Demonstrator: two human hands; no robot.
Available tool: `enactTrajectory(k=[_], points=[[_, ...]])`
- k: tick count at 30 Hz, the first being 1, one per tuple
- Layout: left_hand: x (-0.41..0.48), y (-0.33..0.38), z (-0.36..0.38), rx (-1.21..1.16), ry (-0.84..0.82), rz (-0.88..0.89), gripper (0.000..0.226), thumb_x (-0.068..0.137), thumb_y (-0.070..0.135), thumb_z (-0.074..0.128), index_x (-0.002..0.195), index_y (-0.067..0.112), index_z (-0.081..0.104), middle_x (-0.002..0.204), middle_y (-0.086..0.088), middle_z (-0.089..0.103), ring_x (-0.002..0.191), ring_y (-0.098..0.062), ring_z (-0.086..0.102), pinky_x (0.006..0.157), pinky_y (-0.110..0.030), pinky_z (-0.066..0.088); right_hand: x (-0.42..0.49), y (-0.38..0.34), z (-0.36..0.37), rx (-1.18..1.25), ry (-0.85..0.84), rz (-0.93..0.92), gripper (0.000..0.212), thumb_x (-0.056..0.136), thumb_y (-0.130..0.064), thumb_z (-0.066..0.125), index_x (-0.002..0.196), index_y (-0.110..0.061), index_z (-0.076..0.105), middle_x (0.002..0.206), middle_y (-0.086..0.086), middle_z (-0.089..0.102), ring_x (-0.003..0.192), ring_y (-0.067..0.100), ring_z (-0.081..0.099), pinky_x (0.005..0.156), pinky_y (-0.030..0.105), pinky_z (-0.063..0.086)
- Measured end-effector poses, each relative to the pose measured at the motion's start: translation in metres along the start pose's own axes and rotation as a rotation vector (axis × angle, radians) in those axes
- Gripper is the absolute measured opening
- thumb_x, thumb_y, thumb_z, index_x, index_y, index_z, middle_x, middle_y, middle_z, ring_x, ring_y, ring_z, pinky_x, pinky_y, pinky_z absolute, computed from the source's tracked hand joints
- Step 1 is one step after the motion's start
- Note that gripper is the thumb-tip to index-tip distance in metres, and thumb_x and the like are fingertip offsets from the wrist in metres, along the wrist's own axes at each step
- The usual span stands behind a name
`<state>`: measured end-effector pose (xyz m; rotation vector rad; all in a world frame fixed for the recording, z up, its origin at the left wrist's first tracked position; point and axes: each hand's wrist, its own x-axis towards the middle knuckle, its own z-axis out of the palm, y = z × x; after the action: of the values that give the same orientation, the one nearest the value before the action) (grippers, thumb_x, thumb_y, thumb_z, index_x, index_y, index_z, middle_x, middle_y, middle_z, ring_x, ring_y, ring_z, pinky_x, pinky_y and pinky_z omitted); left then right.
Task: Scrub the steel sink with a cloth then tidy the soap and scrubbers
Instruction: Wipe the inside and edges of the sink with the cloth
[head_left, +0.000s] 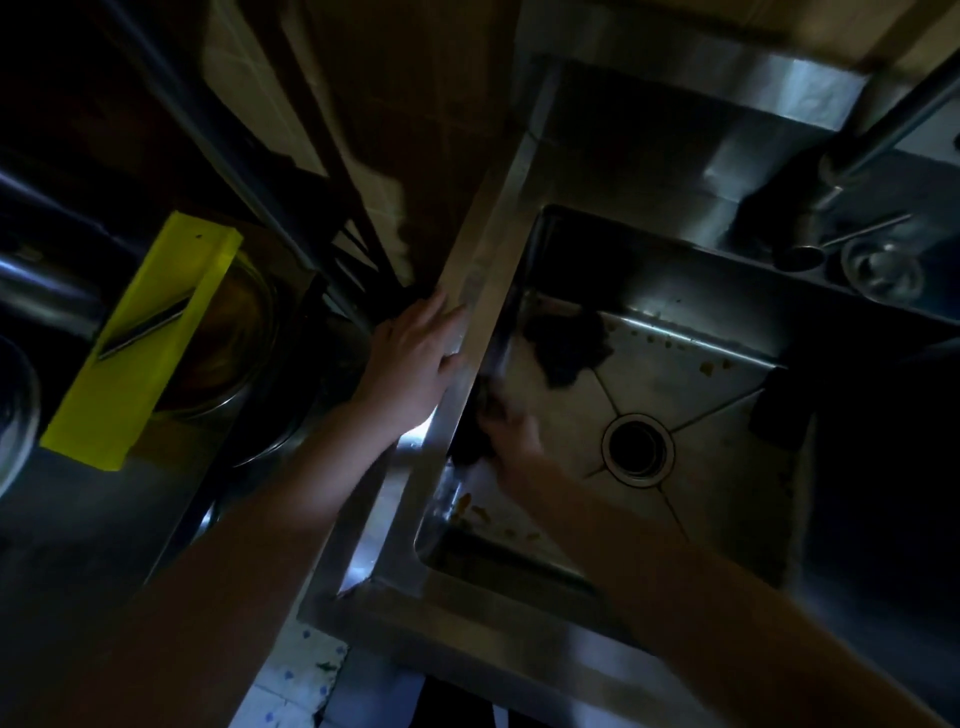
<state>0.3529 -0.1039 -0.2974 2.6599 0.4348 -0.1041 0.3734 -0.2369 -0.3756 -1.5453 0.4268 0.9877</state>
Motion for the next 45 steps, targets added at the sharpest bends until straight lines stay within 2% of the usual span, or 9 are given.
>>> enactTrajectory(k=[4, 8, 12, 18, 24, 31, 35, 40, 45], points=[[0.006, -0.004, -0.002, 0.031, -0.029, 0.001, 0.052, 0.089, 0.019, 0.058, 0.138, 0.023, 0.041, 0.153, -0.005, 0.025, 0.137, -0.025, 0.029, 0.104, -0.047, 0.033, -0.030, 0.049, 0.001, -0.082, -0.059, 0.243, 0.041, 0.087, 0.012, 0.048, 0.126, -0.001, 0.055, 0.117, 0.025, 0.060, 0.108, 0.039, 0.060, 0.095, 0.047, 0.049], [0.007, -0.008, -0.002, 0.010, -0.027, -0.016, 0.053, 0.085, 0.015, 0.063, 0.134, 0.023, 0.046, 0.152, -0.005, 0.028, 0.137, -0.024, 0.031, 0.105, -0.049, 0.032, -0.013, 0.016, -0.002, 0.097, -0.036, 0.281, 0.023, 0.093, 0.008, 0.039, 0.108, -0.002, 0.054, 0.083, 0.019, 0.056, 0.064, 0.023, 0.062, 0.059, 0.031, 0.051], [0.010, -0.007, -0.003, -0.021, -0.035, -0.036, 0.056, 0.082, 0.014, 0.065, 0.134, 0.024, 0.046, 0.152, -0.005, 0.029, 0.137, -0.024, 0.030, 0.106, -0.050, 0.030, 0.033, -0.059, -0.006, 0.083, -0.062, 0.019, 0.038, 0.093, 0.012, 0.037, 0.130, 0.006, 0.045, 0.080, -0.001, 0.048, 0.062, 0.002, 0.056, 0.055, 0.014, 0.043], [0.006, -0.005, -0.002, 0.010, -0.012, -0.040, 0.056, 0.081, 0.012, 0.062, 0.130, 0.031, 0.046, 0.153, 0.002, 0.027, 0.134, -0.020, 0.033, 0.105, -0.051, 0.022, 0.083, -0.116, -0.010, 0.139, 0.012, -0.197, 0.053, 0.091, 0.014, 0.040, 0.138, -0.009, 0.043, 0.093, 0.006, 0.059, 0.071, 0.015, 0.055, 0.057, 0.021, 0.044], [0.008, -0.004, 0.000, -0.043, -0.034, -0.090, 0.056, 0.084, 0.015, 0.064, 0.133, 0.033, 0.045, 0.154, 0.007, 0.021, 0.136, -0.016, 0.031, 0.106, -0.055, 0.014, 0.065, -0.016, -0.002, 0.024, 0.040, -0.083, 0.046, 0.091, 0.010, 0.046, 0.135, -0.002, 0.047, 0.127, 0.023, 0.057, 0.103, 0.024, 0.055, 0.095, 0.041, 0.047], [0.007, -0.008, 0.004, -0.050, -0.066, -0.119, 0.056, 0.088, 0.021, 0.061, 0.137, 0.037, 0.039, 0.155, 0.013, 0.015, 0.135, -0.018, 0.033, 0.106, -0.059, 0.017, 0.017, 0.083, 0.005, -0.001, 0.040, 0.304, 0.036, 0.091, 0.006, 0.045, 0.121, -0.005, 0.061, 0.106, 0.020, 0.066, 0.086, 0.032, 0.065, 0.068, 0.034, 0.051], [0.008, -0.009, 0.006, -0.071, -0.075, -0.126, 0.057, 0.088, 0.021, 0.060, 0.138, 0.038, 0.038, 0.155, 0.014, 0.013, 0.136, -0.016, 0.032, 0.107, -0.059, 0.019, 0.047, 0.045, 0.006, 0.020, 0.099, 0.262, 0.028, 0.094, 0.002, 0.043, 0.118, 0.005, 0.058, 0.112, 0.026, 0.062, 0.088, 0.032, 0.063, 0.078, 0.041, 0.052], [0.009, -0.012, 0.003, -0.154, -0.069, -0.102, 0.060, 0.086, 0.018, 0.061, 0.137, 0.039, 0.039, 0.155, 0.014, 0.016, 0.138, -0.012, 0.028, 0.106, -0.057, 0.017, 0.095, -0.075, -0.003, 0.048, 0.077, -0.114, 0.036, 0.092, 0.008, 0.043, 0.126, 0.000, 0.054, 0.105, 0.016, 0.057, 0.078, 0.024, 0.056, 0.088, 0.044, 0.047], [0.009, -0.011, 0.001, -0.153, -0.093, -0.129, 0.058, 0.087, 0.017, 0.059, 0.137, 0.039, 0.039, 0.153, 0.021, 0.012, 0.136, -0.010, 0.030, 0.108, -0.059, 0.017, 0.106, -0.132, -0.014, 0.049, -0.040, -0.179, 0.031, 0.095, -0.003, 0.045, 0.107, -0.031, 0.050, 0.092, -0.010, 0.053, 0.054, -0.007, 0.062, 0.049, 0.013, 0.052]])
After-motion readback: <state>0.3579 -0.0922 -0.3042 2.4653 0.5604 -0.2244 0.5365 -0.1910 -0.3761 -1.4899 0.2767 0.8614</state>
